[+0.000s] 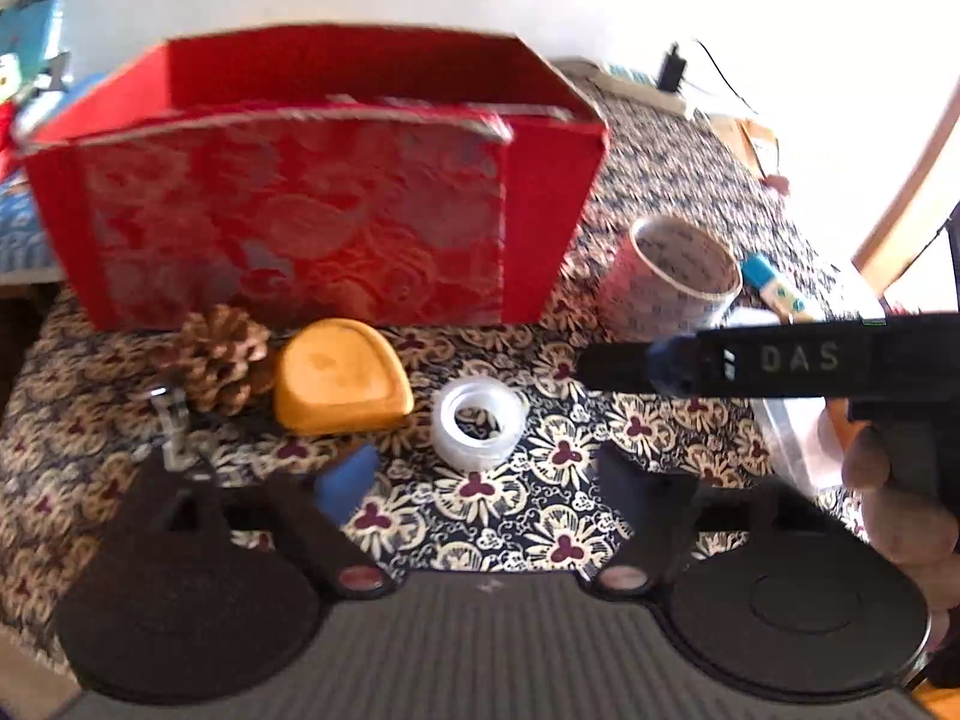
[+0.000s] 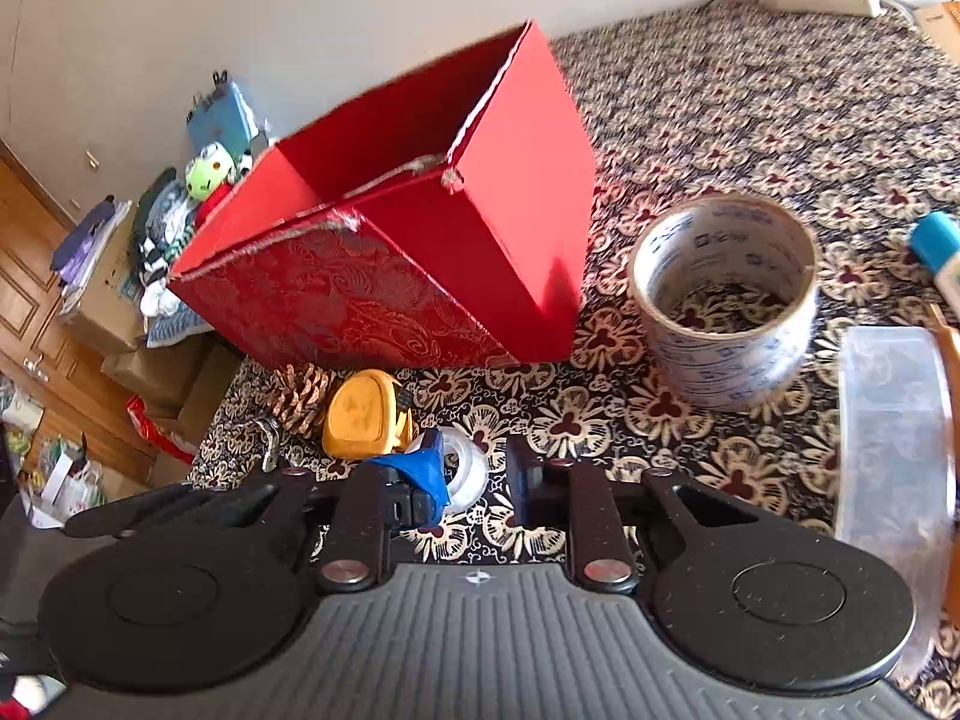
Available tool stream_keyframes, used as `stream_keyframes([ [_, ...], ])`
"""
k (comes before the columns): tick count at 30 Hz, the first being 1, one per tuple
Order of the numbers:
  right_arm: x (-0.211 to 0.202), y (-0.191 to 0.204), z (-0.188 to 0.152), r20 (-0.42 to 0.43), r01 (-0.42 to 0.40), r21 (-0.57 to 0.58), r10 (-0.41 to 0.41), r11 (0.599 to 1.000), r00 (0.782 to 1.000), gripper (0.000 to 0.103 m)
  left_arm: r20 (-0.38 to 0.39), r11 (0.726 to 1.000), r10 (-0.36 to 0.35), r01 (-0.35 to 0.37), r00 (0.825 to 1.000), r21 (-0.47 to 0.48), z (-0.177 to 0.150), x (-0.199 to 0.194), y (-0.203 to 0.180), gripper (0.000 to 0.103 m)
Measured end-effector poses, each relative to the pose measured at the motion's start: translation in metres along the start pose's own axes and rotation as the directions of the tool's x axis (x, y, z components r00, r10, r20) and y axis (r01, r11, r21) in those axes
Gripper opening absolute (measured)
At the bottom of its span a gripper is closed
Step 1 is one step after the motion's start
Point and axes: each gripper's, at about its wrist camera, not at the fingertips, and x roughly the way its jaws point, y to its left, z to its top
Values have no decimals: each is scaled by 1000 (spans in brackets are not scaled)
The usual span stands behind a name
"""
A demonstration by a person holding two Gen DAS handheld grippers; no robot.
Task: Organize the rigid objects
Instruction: 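Reach the right gripper to the small clear tape roll and grasp it, then lift the clear tape roll with the right gripper over the red box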
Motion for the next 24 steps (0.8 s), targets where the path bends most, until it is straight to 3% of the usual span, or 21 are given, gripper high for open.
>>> stream_keyframes([
  [4, 16, 3, 6, -97, 11, -12, -13, 1000, 995, 2, -16, 999, -17, 17, 1000, 30, 6, 24, 5, 64],
  [8, 32, 9, 11, -117, 53, -38, -57, 998, 992, 2, -34, 996, -59, 61, 998, 60, 15, 33, 10, 63],
  [11, 44, 10, 15, -120, 67, -48, -72, 997, 990, 2, -59, 991, -74, 80, 995, 105, 21, 43, 14, 49],
  [16, 55, 15, 18, -156, 94, -42, -100, 995, 983, 0, -77, 983, -89, 100, 993, 156, 26, 52, 19, 37],
  [24, 62, 18, 18, -170, 167, -40, -172, 985, 970, 0, -87, 965, -112, 129, 990, 227, 27, 49, 18, 36],
])
